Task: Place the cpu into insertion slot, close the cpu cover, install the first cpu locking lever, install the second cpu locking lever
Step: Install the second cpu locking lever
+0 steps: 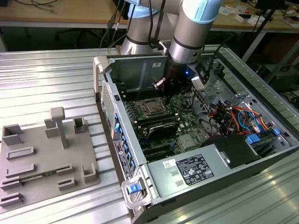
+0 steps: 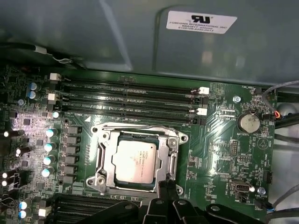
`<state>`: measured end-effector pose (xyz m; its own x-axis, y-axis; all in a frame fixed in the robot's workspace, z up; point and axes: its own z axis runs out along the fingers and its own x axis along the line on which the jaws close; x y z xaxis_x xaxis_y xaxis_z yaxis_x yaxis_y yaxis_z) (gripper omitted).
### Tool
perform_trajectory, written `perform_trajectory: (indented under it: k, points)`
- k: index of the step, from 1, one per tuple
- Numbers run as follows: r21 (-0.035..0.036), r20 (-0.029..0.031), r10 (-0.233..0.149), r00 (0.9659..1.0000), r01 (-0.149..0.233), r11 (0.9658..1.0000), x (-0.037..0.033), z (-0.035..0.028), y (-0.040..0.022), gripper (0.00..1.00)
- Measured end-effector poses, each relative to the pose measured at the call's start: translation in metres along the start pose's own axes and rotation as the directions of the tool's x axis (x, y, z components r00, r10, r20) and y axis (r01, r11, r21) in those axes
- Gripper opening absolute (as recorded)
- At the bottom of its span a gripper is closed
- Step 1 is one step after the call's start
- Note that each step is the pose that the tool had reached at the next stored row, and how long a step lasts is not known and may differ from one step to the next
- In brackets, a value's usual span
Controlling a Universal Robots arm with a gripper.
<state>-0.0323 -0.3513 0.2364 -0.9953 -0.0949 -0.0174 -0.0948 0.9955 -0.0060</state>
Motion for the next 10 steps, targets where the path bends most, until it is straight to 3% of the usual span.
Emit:
perform_trajectory:
  k: [6,10]
  points:
    - [0.0136,-0.0014,0.0,1.0,0.0,0.9999,0.0004,-0.0026,-0.0054,0.11]
    - [0.0157,-0.0016,0.0,1.0,0.0,0.9999,0.0007,-0.0029,-0.0086,0.11]
